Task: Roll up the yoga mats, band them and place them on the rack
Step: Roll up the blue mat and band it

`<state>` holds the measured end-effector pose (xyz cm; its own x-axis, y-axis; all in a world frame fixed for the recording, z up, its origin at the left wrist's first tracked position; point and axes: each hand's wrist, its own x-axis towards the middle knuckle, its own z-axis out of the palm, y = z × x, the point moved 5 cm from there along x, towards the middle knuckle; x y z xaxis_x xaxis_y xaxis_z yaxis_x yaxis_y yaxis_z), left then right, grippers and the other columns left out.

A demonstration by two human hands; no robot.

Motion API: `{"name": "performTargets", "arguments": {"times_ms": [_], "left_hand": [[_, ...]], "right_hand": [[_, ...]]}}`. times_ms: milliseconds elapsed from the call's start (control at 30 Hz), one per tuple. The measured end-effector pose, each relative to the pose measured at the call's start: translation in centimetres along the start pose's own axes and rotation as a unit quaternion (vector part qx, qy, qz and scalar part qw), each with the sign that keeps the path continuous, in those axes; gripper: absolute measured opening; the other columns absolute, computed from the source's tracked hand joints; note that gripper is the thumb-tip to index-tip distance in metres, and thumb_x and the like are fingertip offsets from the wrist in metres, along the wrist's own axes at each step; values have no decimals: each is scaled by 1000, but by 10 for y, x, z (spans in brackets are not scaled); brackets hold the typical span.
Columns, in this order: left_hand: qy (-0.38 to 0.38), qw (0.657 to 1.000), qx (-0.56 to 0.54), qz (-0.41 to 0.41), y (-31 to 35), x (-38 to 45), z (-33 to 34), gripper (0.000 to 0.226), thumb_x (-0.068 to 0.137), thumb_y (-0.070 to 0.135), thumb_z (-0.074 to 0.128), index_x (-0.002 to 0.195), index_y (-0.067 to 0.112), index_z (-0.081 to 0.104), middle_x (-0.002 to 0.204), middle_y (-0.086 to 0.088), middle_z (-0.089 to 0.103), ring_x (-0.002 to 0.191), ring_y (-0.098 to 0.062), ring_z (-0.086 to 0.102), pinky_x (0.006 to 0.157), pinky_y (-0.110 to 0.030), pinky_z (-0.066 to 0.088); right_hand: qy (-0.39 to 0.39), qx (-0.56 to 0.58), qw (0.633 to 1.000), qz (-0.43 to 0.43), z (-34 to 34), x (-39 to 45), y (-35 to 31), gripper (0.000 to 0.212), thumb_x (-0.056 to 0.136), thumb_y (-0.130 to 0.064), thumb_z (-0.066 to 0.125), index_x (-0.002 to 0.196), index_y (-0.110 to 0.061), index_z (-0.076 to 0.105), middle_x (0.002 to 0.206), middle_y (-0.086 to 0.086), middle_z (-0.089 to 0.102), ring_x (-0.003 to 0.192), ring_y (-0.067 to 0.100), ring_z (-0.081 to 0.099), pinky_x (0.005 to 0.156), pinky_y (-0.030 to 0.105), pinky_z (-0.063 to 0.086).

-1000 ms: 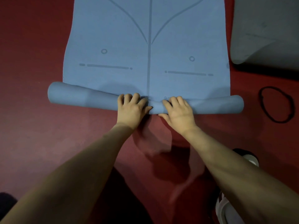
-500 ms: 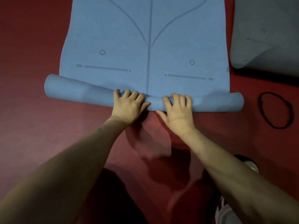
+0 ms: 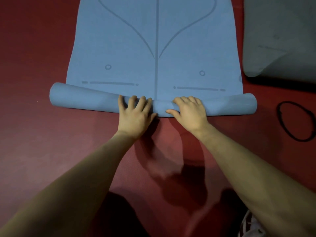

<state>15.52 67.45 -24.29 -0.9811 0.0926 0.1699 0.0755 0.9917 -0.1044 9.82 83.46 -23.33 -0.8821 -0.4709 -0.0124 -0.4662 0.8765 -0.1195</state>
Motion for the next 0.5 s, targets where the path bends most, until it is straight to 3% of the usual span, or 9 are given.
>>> {"name": "performTargets", "arguments": {"times_ms": [67, 133, 200, 300, 400, 500], "left_hand": [[-40, 999, -12, 0, -1, 8, 2, 47, 89, 46, 45, 111, 10, 66, 100, -4, 64, 94, -31, 60, 94, -65, 36], [-69, 996, -52, 3, -4, 19, 1, 51, 89, 48, 39, 108, 10, 67, 97, -4, 64, 95, -32, 59, 97, -67, 31], [-121, 987, -100, -18, -11, 33, -1, 54, 92, 54, 34, 115, 15, 64, 108, -3, 61, 107, -31, 53, 104, -63, 21], [-210, 971, -111, -38, -18, 53, 1, 51, 96, 55, 33, 130, 23, 53, 125, 0, 53, 123, -25, 43, 111, -54, 8], [-183, 978, -90, -33, -14, 58, -6, 47, 98, 50, 32, 131, 20, 47, 125, -1, 56, 123, -23, 46, 111, -57, 5], [-167, 984, -65, -7, -9, 48, -8, 55, 93, 44, 43, 139, 16, 37, 136, -2, 45, 131, -23, 35, 111, -62, 6]], "right_hand": [[60, -41, 997, 9, -2, -5, -5, 48, 84, -51, 44, 99, -12, 68, 98, 12, 64, 87, 32, 59, 81, 39, 46], [77, -94, 993, 2, 2, -13, -10, 54, 81, -50, 47, 115, -12, 64, 108, 13, 60, 93, 33, 56, 88, 43, 41], [68, -130, 989, -31, 8, -19, -12, 62, 76, -47, 63, 128, -14, 56, 115, 11, 58, 105, 35, 55, 99, 47, 37], [47, -138, 989, -29, 10, -9, -9, 59, 69, -36, 76, 122, -17, 60, 109, 9, 62, 107, 35, 58, 100, 48, 42], [4, -126, 992, -20, 0, 13, -11, 48, 68, -36, 79, 111, -17, 66, 99, 7, 64, 94, 33, 62, 94, 47, 47], [-73, -77, 994, -41, -8, 30, -4, 45, 85, -40, 65, 125, -21, 57, 116, 5, 57, 107, 31, 57, 99, 44, 37]]}}
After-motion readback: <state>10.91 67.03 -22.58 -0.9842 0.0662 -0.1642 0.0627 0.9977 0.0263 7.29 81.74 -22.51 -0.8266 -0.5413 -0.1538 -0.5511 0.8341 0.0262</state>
